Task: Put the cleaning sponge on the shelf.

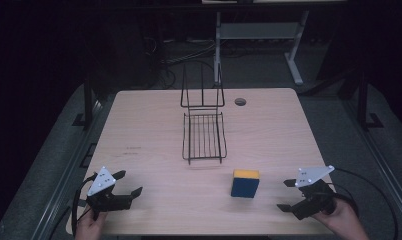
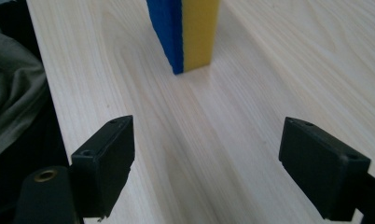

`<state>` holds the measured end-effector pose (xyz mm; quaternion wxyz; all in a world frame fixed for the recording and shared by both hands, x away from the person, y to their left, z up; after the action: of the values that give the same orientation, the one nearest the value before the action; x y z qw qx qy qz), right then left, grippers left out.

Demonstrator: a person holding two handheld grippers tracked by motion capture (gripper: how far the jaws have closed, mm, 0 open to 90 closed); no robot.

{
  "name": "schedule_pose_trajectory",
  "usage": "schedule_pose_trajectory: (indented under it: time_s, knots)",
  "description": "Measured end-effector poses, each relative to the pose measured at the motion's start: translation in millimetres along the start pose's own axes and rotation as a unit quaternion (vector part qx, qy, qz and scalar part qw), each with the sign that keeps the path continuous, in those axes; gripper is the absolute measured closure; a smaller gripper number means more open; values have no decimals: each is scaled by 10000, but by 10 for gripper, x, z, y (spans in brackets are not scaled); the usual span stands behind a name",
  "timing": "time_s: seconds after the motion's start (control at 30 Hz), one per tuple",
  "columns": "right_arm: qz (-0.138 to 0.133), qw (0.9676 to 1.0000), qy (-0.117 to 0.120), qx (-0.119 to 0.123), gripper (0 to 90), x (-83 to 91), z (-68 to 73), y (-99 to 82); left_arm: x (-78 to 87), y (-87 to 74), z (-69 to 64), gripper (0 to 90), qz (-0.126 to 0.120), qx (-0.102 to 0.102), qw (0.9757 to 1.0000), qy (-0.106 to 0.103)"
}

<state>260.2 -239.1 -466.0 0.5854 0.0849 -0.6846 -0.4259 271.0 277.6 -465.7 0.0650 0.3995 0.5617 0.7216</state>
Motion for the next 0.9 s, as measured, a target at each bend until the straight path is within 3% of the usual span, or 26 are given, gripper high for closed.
schedule_pose_trajectory:
  time_s: [0.6,0.9]
  knots:
    - [78,9977,423,519,181,-188,82,470,1,-9,8,162,28,10,10000,-35]
    - [161,9966,544,605,203,-283,98,605,-15,-3,-8,162,37,-21,10000,-60]
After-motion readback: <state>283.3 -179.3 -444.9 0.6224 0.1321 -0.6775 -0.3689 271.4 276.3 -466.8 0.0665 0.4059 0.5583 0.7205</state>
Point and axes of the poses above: each handheld gripper's, and its own axes: x roughly backward along the jaws, y roughly out of its top, z roughly to its left, the point moved 5 cm from there along -x, roughly forward along the jaws, and after that the axes turned 3 degrees about -z, right-handed, at the moved point
